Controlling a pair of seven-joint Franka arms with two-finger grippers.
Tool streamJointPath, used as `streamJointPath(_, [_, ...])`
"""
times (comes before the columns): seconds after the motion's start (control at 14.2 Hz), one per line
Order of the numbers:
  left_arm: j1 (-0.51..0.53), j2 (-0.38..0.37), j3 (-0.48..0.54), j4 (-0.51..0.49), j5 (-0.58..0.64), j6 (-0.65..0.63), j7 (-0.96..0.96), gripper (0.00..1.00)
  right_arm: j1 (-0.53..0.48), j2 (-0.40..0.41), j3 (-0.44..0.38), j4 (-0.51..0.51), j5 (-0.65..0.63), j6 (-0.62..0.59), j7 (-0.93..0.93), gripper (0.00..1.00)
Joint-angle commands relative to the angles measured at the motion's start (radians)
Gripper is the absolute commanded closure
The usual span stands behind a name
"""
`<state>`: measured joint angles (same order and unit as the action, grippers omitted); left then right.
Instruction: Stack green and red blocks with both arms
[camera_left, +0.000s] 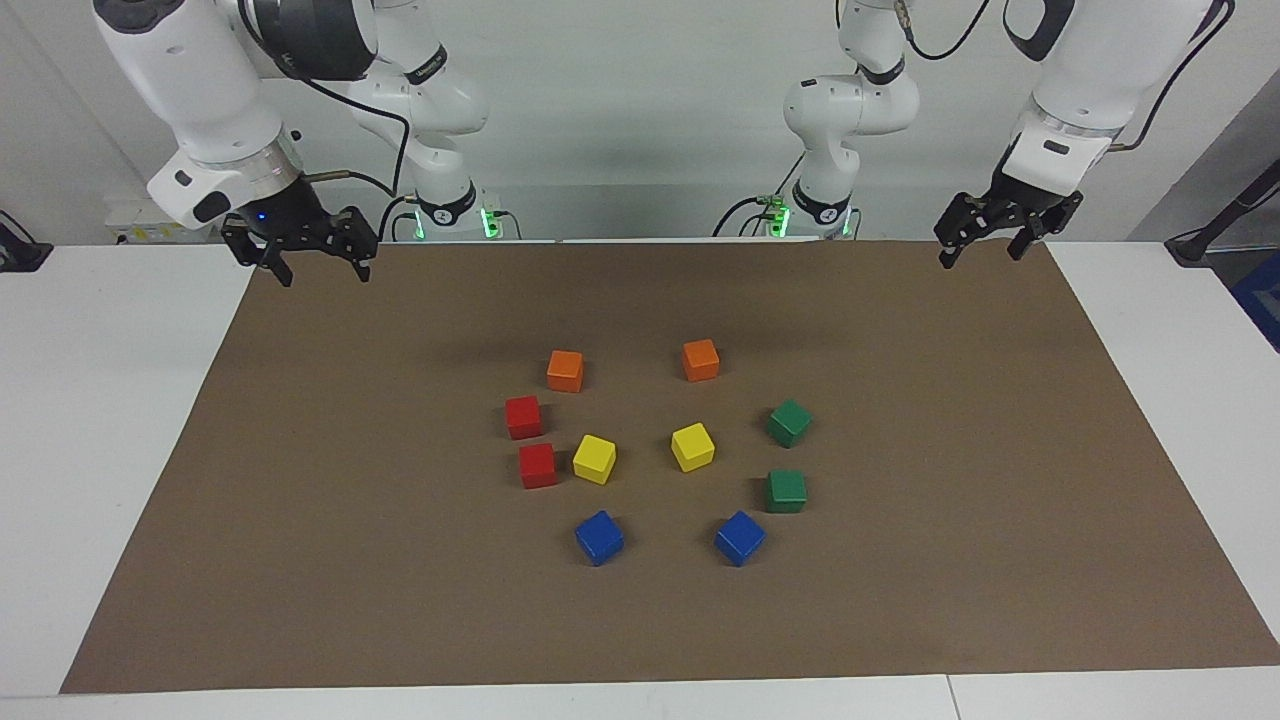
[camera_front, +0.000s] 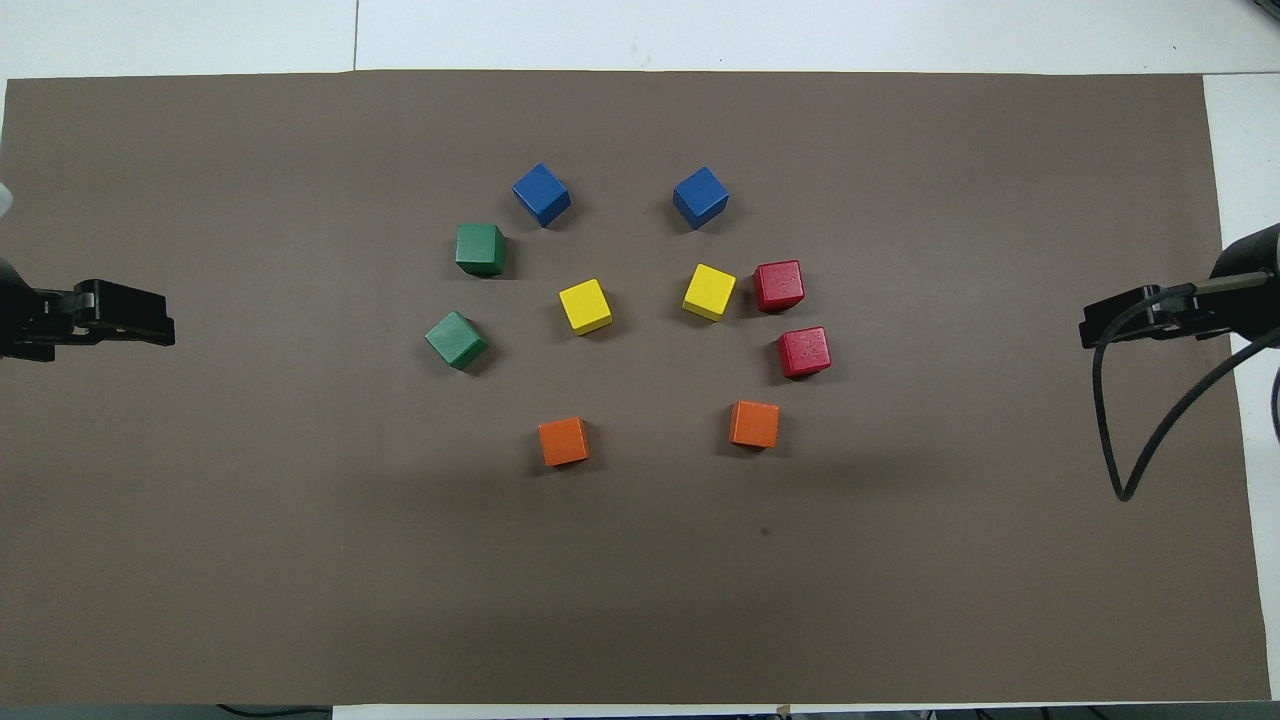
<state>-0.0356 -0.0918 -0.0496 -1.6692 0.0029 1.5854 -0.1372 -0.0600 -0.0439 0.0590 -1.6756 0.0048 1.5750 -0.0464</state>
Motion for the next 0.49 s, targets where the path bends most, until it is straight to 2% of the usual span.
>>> streamJointPath(0.0, [-0.009, -0.014, 0.011, -0.012, -0.014, 0.013, 0.014, 0.00, -0.007, 0.001, 0.005, 0.008, -0.005, -0.016, -0.006, 0.00])
streamJointPath(0.42, [-0.007, -0.022, 0.011, -0.021, -0.015, 0.022, 0.010, 0.00, -0.006, 0.001, 0.007, 0.008, -0.005, -0.016, -0.006, 0.00])
